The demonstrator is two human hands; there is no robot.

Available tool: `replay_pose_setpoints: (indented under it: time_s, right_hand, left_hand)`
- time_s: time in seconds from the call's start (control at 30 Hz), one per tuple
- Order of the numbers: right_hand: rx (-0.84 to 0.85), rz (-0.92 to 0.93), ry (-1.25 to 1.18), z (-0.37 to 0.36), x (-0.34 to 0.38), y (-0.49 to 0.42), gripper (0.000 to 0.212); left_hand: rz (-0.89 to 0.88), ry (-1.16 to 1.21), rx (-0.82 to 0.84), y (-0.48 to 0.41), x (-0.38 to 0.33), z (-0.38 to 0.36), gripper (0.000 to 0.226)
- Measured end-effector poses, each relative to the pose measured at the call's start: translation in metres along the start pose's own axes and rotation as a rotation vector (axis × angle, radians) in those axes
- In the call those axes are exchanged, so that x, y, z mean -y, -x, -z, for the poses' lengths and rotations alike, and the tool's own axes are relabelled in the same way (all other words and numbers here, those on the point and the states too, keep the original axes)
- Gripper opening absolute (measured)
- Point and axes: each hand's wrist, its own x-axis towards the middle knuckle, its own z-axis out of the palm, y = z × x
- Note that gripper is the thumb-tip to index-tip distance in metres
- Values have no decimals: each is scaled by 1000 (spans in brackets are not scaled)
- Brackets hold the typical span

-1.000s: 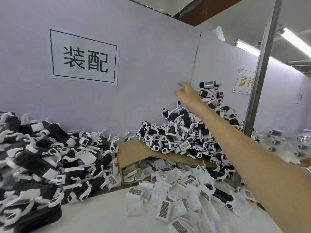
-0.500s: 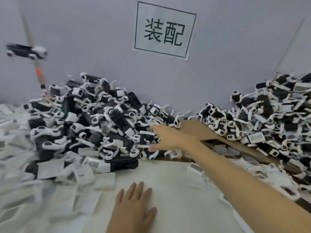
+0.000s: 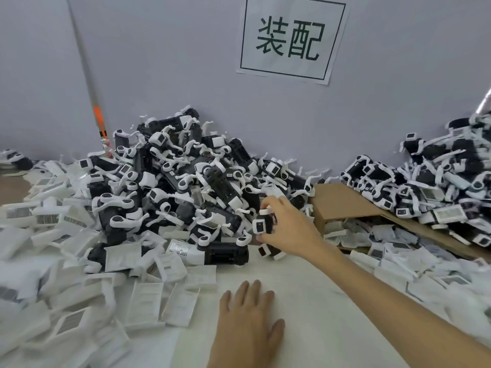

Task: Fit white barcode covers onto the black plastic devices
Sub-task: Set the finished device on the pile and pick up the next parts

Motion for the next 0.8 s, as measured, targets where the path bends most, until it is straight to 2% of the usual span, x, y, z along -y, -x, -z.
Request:
replay_pose_setpoints:
  time_s: [0.03, 0.13, 0.2, 0.3, 0.4, 0.47, 0.5, 0.53, 0.57, 0.6, 0.63, 0.7, 0.73, 0.8]
  right_hand:
    - [-41, -22, -102, 10, 1, 9, 54]
    - [-197, -109, -590, 40, 2, 43, 47]
    - [-252, -157, -948, 51, 1, 70, 40]
    - [-257, -366, -1461, 44, 3, 111, 31]
    - [-215, -604, -1857, 26, 6, 140, 35]
    - [-166, -665, -1963, 21, 10, 148, 38]
    - [-152, -682, -1980, 20, 11, 149, 38]
    - [-138, -691, -1991, 19, 12, 150, 38]
    - [-120, -687, -2003, 19, 12, 150, 38]
    - [-97, -674, -2015, 20, 12, 150, 39]
    - [-74, -657, -2013, 20, 12, 151, 40]
    - [6, -590, -1959, 20, 11, 153, 43]
    - [53, -550, -1926, 19, 10, 153, 46]
    - [110, -460, -1892, 18, 9, 154, 50]
  left_hand:
    - [-16, 21, -22, 0, 1, 1, 55]
    - [9, 112, 75, -5, 5, -3, 57]
    - [11, 111, 27, -6, 6, -10, 57]
    - [12, 97, -20, -5, 6, -11, 56]
    - [32, 67, -15, -4, 6, -8, 48]
    - [44, 210, -86, -2, 6, -3, 30]
    - [72, 394, -157, -4, 6, 1, 20]
    - [131, 619, -212, -4, 5, 4, 19]
    - [212, 846, -195, -6, 5, 8, 26]
    - [280, 1067, -120, -6, 6, 15, 30]
    - [315, 1274, 24, -9, 5, 19, 34]
    - [286, 1629, 259, -8, 2, 26, 48]
    - [220, 1731, 334, -5, -3, 31, 50]
    - [104, 1693, 344, 1, -7, 33, 48]
